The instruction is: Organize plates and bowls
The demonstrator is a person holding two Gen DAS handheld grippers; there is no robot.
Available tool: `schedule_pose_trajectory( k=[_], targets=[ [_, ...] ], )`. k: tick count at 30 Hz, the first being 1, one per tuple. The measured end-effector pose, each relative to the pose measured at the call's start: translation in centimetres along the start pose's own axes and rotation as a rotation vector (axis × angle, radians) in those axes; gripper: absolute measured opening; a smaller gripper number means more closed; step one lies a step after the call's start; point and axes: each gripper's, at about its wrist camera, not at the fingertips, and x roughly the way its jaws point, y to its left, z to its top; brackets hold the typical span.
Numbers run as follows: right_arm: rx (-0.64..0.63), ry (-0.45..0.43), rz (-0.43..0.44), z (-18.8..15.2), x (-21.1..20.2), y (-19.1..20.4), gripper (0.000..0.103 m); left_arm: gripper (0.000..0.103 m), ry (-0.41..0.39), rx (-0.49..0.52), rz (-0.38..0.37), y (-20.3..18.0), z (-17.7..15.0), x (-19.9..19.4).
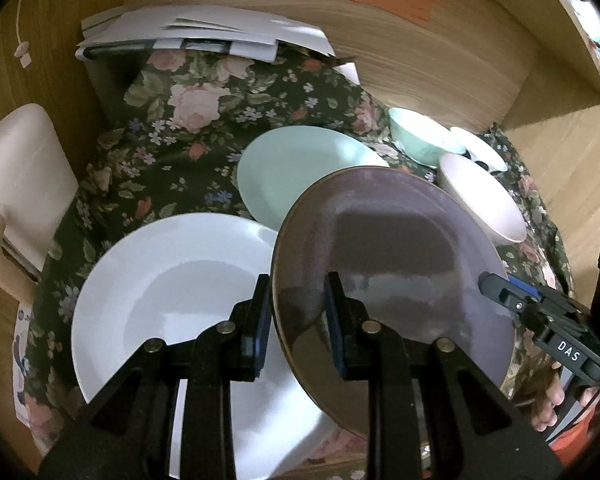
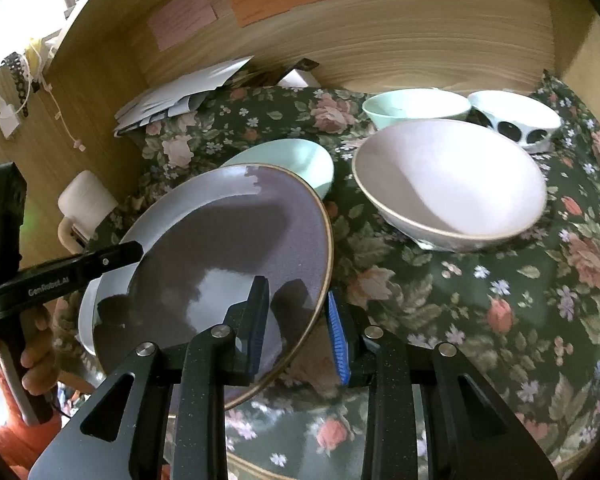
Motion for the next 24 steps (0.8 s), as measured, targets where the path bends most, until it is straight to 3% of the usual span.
schedule_pose_trajectory(
  k=[24],
  targets=[
    [0.066, 0.003, -0.049, -2.8, -3.0, -4.4, 0.026, 0.025, 0.079, 0.038, -0.036, -5.1, -3.1, 1.7]
  ],
)
